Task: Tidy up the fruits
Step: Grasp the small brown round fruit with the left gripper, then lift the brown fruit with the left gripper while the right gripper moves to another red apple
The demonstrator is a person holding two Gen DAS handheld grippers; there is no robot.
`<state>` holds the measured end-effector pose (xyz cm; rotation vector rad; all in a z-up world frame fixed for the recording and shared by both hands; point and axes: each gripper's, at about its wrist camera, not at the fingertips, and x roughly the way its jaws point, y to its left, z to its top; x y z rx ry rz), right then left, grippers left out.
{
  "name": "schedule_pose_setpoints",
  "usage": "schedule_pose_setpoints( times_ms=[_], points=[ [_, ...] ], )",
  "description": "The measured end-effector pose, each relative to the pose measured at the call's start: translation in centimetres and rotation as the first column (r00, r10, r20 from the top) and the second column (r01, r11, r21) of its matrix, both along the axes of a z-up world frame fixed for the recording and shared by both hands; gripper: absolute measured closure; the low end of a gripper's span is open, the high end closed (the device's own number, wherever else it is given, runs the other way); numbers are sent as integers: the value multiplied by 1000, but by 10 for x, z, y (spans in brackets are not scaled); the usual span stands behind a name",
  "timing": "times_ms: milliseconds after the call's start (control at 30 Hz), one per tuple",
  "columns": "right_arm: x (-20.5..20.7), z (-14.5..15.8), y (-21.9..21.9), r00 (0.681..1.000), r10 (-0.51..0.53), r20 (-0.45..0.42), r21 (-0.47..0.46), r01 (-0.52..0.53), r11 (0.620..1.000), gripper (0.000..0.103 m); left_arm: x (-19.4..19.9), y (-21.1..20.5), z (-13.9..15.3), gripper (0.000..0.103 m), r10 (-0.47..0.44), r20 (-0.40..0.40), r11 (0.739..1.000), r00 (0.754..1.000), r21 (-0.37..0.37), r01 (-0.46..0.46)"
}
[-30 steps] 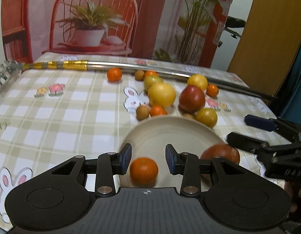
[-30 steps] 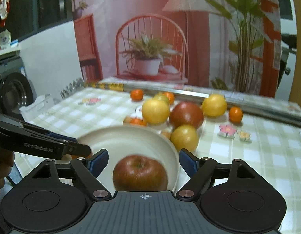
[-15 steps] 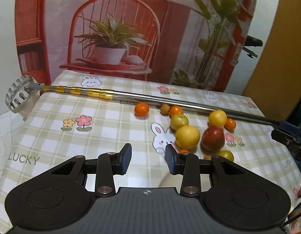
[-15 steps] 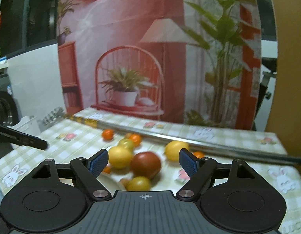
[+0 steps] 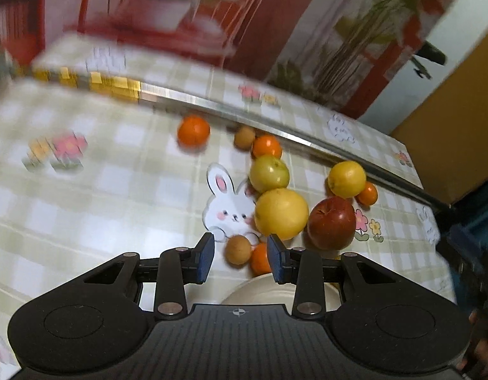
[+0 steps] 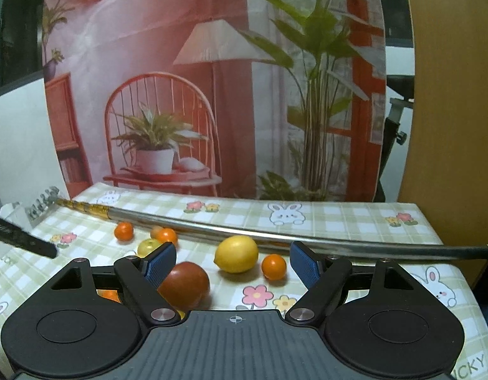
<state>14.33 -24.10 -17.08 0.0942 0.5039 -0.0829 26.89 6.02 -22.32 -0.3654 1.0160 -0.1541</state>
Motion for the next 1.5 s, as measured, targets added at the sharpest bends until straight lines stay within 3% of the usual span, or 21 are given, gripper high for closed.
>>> schedule_pose_setpoints(
  times_ms=[200, 500, 700, 1133, 1500],
  points=[
    [4, -15, 0, 999, 1, -38, 32, 0, 999, 27, 18, 4, -29, 68, 92, -111, 989, 990, -105, -104],
    [5, -25, -11, 998, -20, -53, 74, 23, 997, 27, 28, 1, -48, 68, 136, -176, 979, 975, -127, -159],
    [5, -27, -15, 998, -22, -58, 85, 27, 996, 27, 28, 8, -52, 77, 153, -183, 970, 971, -162, -184],
    [4, -28, -15, 998, -23, -61, 87, 28, 996, 27, 15, 39, -39, 77, 218, -121, 973, 968, -44, -225],
    [6, -31, -15, 997, -25, -72, 100, 33, 994, 27, 12, 27, -35, 77, 167, -63, 986, 984, 26, -166]
  ],
)
